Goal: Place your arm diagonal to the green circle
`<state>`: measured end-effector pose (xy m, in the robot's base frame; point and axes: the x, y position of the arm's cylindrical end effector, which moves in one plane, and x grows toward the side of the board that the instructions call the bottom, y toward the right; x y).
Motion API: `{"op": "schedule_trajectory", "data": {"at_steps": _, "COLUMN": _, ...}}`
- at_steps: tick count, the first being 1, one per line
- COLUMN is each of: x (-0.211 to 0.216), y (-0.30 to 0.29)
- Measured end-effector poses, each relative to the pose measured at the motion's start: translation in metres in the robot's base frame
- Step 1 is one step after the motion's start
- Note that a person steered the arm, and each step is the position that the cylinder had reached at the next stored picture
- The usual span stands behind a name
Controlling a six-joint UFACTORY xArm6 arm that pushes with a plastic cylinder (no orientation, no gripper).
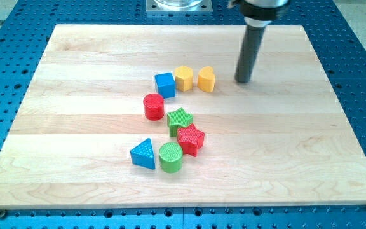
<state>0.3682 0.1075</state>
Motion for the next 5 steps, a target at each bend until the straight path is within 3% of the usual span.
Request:
{"op": "schedule_trajectory", "data": {"at_steps": 2, "x": 0.0, "y": -0.013}}
{"op": "schedule_trajectory", "data": {"at_steps": 3, "x": 0.01, "y": 0.01}}
{"op": "schedule_trajectory", "data": {"at_steps": 4, "x": 0.062, "y": 0.015}}
{"op": "schedule_trajectory", "data": {"at_steps": 5, "x": 0.144, "y": -0.017}}
